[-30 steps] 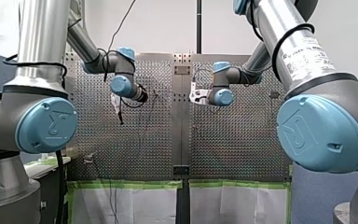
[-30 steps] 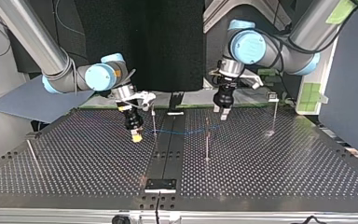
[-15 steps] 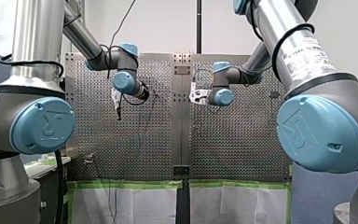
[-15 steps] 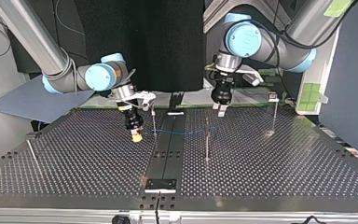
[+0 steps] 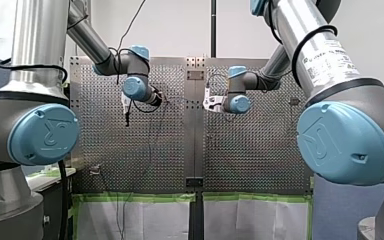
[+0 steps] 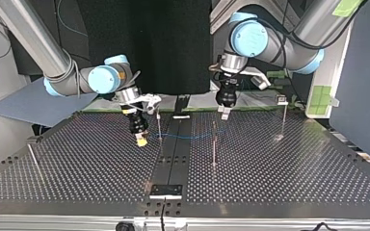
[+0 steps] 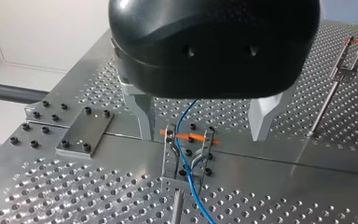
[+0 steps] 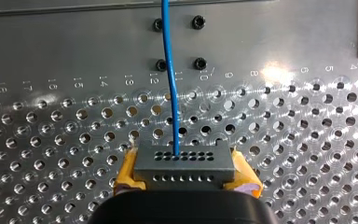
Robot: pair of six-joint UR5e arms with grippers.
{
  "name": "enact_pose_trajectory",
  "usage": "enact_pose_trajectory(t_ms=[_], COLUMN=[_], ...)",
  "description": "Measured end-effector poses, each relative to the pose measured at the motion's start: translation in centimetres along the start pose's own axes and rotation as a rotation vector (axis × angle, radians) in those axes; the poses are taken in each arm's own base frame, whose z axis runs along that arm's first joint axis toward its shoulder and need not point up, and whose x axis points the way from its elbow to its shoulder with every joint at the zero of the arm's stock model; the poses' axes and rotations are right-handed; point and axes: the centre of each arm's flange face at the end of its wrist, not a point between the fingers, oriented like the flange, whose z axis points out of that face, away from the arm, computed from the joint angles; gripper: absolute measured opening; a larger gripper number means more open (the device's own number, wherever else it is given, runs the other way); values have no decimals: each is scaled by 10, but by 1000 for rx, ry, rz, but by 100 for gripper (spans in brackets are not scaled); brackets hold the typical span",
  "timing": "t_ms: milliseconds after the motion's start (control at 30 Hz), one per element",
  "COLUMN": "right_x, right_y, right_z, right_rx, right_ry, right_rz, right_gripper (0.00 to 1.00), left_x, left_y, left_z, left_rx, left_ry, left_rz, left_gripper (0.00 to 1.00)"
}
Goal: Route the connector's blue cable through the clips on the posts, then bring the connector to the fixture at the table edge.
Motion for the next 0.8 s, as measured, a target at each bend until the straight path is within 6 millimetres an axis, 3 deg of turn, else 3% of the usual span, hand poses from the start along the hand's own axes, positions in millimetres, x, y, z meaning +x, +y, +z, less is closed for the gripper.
enact_pose_trajectory(t_ms=[500,800], right_x=[0,0], right_y=[0,2], right_z=[0,0], right_rx=[2,-1], right_ry=[-3,-6], right_rz=[1,2], right_gripper=[0,0], left_x=[0,-12], left_y=[-1,-29], left_z=[-1,-3], left_rx=[-2,-4], left_ry=[0,-60], left_rz=[16,18], left_gripper=[100,100])
